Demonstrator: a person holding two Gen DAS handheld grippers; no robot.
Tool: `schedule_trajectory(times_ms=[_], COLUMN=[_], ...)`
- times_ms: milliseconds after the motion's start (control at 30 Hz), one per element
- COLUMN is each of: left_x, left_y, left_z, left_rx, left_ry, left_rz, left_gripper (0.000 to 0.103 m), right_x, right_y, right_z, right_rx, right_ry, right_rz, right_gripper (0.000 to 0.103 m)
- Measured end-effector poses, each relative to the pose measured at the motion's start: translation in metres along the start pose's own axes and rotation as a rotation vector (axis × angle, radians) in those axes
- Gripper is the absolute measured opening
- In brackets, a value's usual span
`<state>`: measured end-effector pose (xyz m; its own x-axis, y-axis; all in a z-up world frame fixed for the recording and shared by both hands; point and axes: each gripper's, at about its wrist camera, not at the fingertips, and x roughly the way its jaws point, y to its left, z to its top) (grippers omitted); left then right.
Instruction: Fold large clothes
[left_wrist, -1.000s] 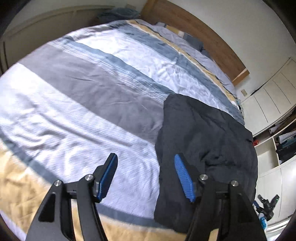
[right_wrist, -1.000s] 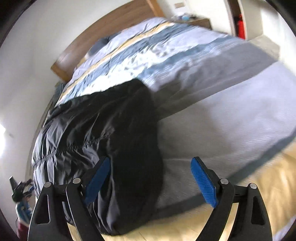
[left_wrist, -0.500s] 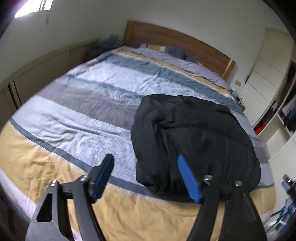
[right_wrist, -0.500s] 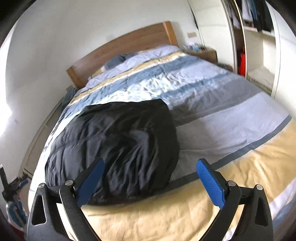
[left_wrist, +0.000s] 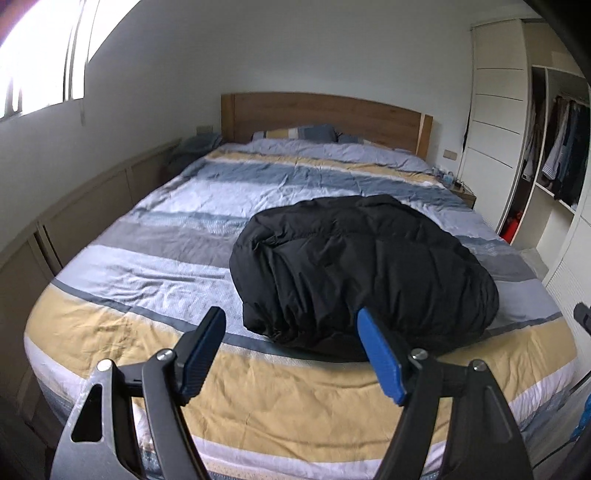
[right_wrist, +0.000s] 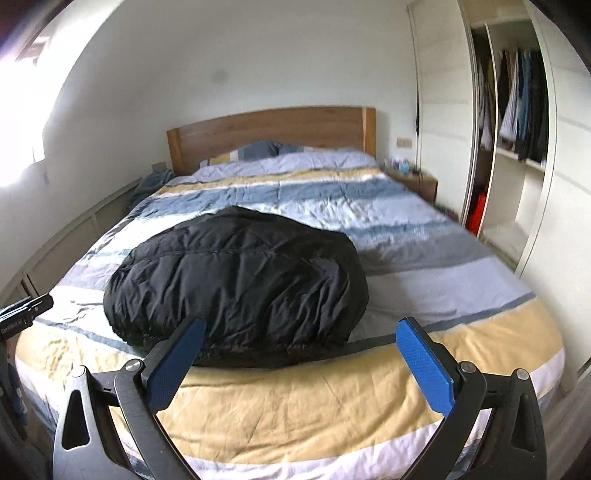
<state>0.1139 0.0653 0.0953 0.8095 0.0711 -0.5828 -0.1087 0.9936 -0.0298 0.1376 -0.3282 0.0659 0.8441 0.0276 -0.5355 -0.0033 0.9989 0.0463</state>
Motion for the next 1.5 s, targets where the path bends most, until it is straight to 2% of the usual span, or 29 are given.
schedule_trajectory(times_ms=[167, 367, 567, 733, 1500], left_x=[-0.030, -0.050, -0.063, -0.071, -0.044], left_y=[-0.017, -0.023, -0.023, -0.028, -0.032], left_z=[-0.013, -0.023, -0.026, -0.027, -0.036], left_rx=[0.039, 0.041, 0.037, 0.047, 0.062], left_ry=[-0.050, -0.094, -0.125, -0.148, -0.082], left_rz=[0.029, 0.061, 0.096, 0.090, 0.074], left_gripper=[0.073, 0.073, 0.073, 0.073, 0.073], right_x=[-0.030, -0.051, -0.060, -0.059, -0.023], right_y=[0.020, 0.038, 0.047, 0.048, 0.018], right_z=[-0.004, -0.011, -0.013, -0.014, -0.037], right_rx=[-0.049, -0.103, -0.116, -0.112, -0.044], right_ry=[-0.059, -0.105, -0.122, -0.118, -0.012], right_rz=[-0.008, -0.006, 0.021, 0.040, 0.006], right_gripper=[0.103, 0.103, 0.103, 0.103, 0.103])
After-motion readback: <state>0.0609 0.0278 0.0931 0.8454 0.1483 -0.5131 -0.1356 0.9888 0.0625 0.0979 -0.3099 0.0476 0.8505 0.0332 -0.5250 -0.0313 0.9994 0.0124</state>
